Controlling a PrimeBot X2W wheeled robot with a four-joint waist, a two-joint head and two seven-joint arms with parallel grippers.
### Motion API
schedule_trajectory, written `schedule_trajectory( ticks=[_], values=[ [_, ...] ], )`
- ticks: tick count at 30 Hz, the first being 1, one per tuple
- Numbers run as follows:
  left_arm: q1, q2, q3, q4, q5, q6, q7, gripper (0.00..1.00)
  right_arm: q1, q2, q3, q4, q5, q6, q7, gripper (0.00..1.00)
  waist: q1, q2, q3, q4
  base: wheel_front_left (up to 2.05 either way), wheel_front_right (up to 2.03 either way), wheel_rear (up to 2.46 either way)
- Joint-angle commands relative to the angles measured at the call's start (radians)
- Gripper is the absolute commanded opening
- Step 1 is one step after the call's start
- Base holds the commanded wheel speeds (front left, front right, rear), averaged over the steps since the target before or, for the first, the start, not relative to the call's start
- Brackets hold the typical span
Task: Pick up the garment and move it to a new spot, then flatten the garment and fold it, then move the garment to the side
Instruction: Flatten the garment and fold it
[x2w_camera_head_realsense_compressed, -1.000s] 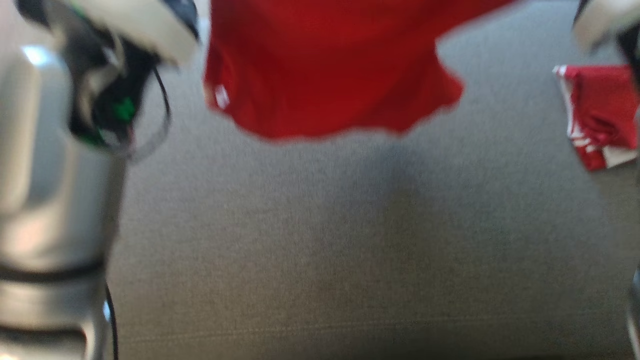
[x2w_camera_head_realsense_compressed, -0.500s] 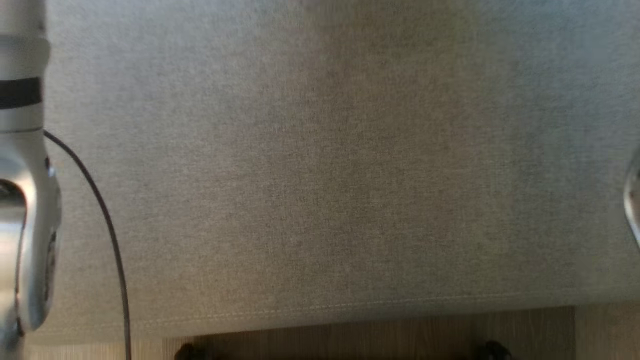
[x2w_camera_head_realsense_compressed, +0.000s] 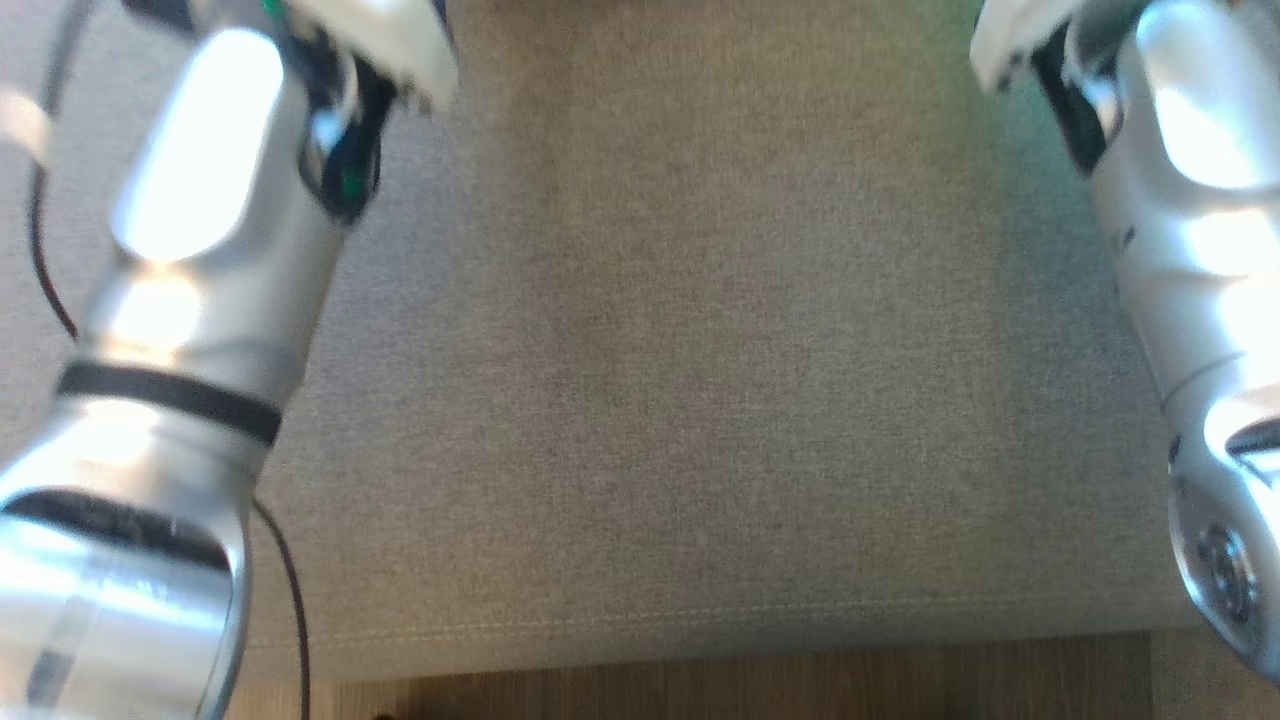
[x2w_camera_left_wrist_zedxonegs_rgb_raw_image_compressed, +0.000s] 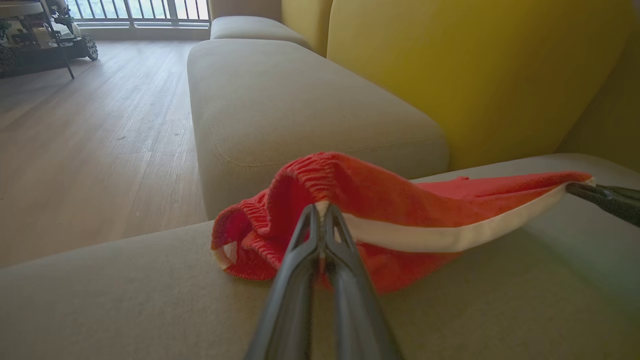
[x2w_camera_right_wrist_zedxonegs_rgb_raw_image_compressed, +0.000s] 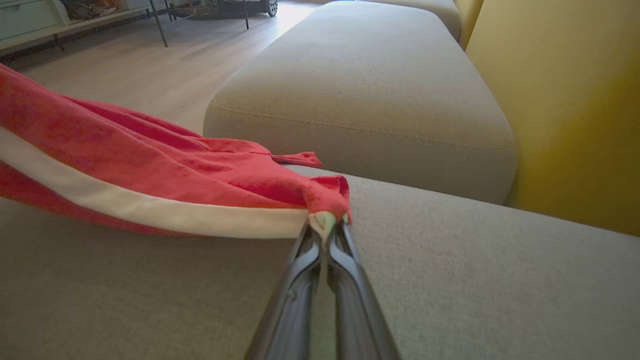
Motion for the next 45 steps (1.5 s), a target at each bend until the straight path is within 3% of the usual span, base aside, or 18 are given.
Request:
schedule_trajectory(
  ticks=[1,7,14,17,26,35,45],
  values=[
    [0.019,0.051,0.003,-0.014,-0.007,0.001,-0.011,0.00,0.034,0.009,0.029,0.006,0.025,0.000,-0.011,0.00,-0.0001,0.0000,-0.074,0.007,0.00,0.00,0.00],
    [0.198,0.059,-0.023,-0.036,-0.014,0.001,-0.012,0.00,0.132,-0.015,0.171,0.097,0.048,0.000,0.013,0.00,-0.0001,0.0000,-0.185,0.010,0.00,0.00,0.00],
    [0.356,0.072,-0.101,-0.039,-0.024,0.001,-0.012,0.00,0.230,-0.035,0.320,0.120,0.142,0.000,0.081,0.00,-0.0001,0.0000,-0.282,0.010,0.00,0.00,0.00],
    [0.417,0.067,-0.110,-0.058,-0.089,0.001,-0.012,0.00,0.278,-0.040,0.388,0.110,0.202,0.000,0.122,0.00,-0.0001,0.0000,-0.318,0.009,0.00,0.00,0.00],
    [0.536,0.088,-0.207,-0.087,-0.117,0.001,-0.012,0.00,0.411,-0.118,0.590,-0.019,0.429,0.000,0.308,0.00,-0.0001,0.0000,-0.400,0.023,0.00,0.00,0.00],
    [0.650,0.141,-0.320,-0.133,-0.197,0.001,-0.012,0.00,0.523,-0.364,0.827,-0.336,0.808,0.000,0.618,0.00,-0.0001,0.0000,-0.499,0.023,0.00,0.00,0.00],
    [0.747,0.237,-0.432,-0.254,-0.315,0.001,0.019,0.00,0.551,-0.593,0.970,-0.603,0.981,0.000,0.756,0.00,-0.0001,0.0000,-0.545,0.046,0.00,0.00,0.00]
  ],
)
